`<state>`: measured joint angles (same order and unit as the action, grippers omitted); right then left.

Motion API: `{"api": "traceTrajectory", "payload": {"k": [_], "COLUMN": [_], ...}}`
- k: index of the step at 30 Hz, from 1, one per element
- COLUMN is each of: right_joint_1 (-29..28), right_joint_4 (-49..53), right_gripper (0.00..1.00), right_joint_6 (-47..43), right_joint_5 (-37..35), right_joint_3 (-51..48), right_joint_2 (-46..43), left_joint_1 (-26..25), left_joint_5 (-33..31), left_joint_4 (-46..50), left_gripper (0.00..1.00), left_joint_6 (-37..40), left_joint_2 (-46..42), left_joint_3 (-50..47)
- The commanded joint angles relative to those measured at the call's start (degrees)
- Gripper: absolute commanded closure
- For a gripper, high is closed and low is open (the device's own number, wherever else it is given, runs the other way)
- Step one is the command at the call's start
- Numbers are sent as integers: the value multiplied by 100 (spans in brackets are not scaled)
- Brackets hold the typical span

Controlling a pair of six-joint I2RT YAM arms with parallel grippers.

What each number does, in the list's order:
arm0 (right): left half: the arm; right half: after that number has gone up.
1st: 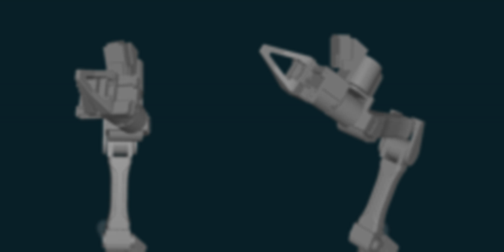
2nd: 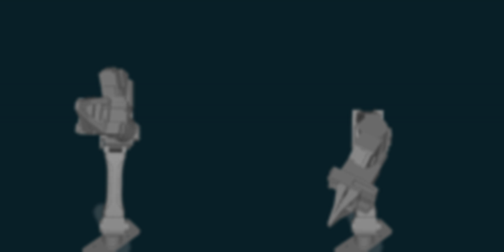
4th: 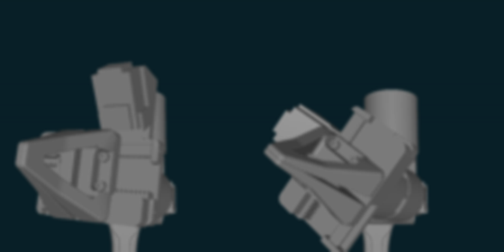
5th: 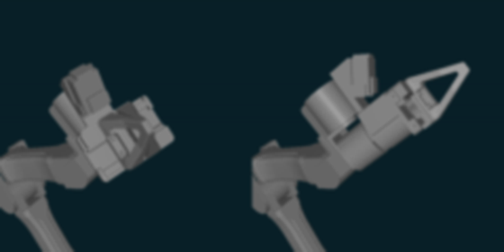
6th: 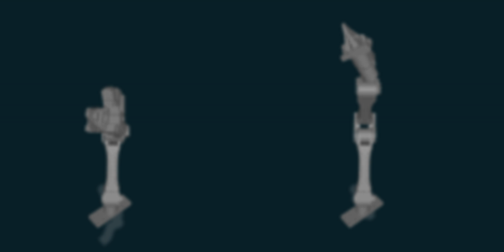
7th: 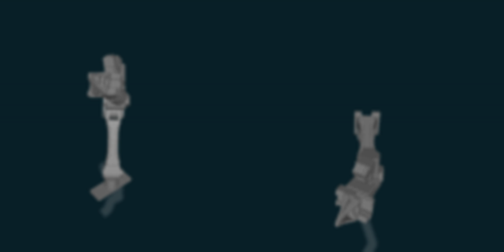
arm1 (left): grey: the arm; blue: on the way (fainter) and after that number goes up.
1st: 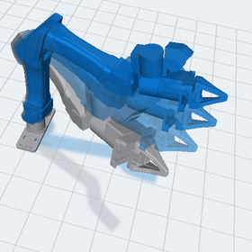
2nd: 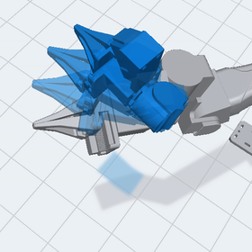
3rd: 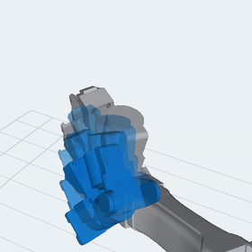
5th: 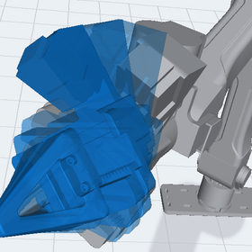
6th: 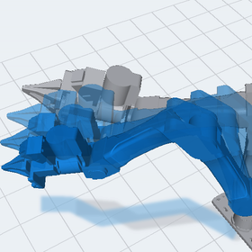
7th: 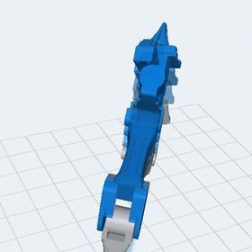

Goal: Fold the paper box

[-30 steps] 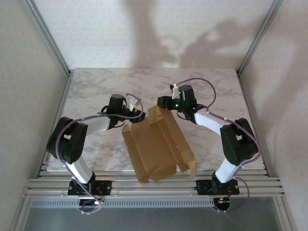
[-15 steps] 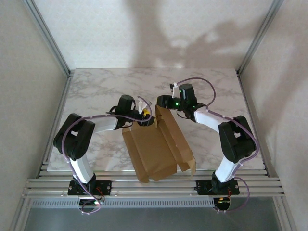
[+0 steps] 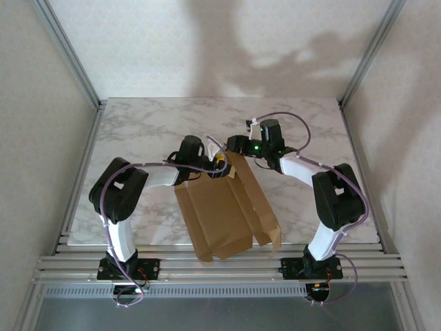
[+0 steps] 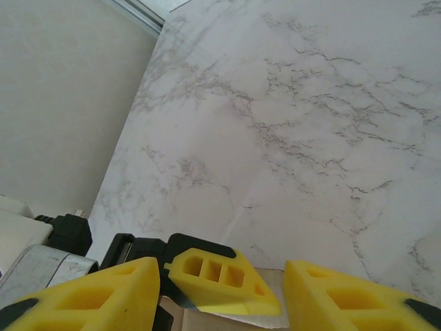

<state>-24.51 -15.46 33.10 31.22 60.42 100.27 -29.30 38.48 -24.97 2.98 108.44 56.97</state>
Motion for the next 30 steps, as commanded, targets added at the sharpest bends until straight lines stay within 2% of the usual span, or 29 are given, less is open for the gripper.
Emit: {"api": "traceTrajectory", "payload": {"k": [1, 14, 22, 26, 30], "right_joint_1": [72, 262, 256, 262, 271], "right_joint_4": [116, -174, -250, -292, -231], "right_gripper": [51, 55, 57, 57, 57], "right_joint_6": [153, 498, 566, 598, 622], "right_joint_5": [212, 826, 888, 898, 909], "right_joint_3": [-126, -110, -127, -154, -134], "right_joint_2": [251, 440, 467, 472, 455], "left_joint_1": [-80, -185, -321, -416, -427], "left_joint_5": [-300, -461, -1162, -1462, -1445], "left_joint_4": [-221, -131, -113, -121, -311], "left_gripper": [46, 67, 80, 80, 75], "left_joint_6": [-99, -140, -105, -120, -273], "left_joint_2": [182, 564, 588, 577, 440], "left_joint_3": [249, 645, 643, 625, 468]}}
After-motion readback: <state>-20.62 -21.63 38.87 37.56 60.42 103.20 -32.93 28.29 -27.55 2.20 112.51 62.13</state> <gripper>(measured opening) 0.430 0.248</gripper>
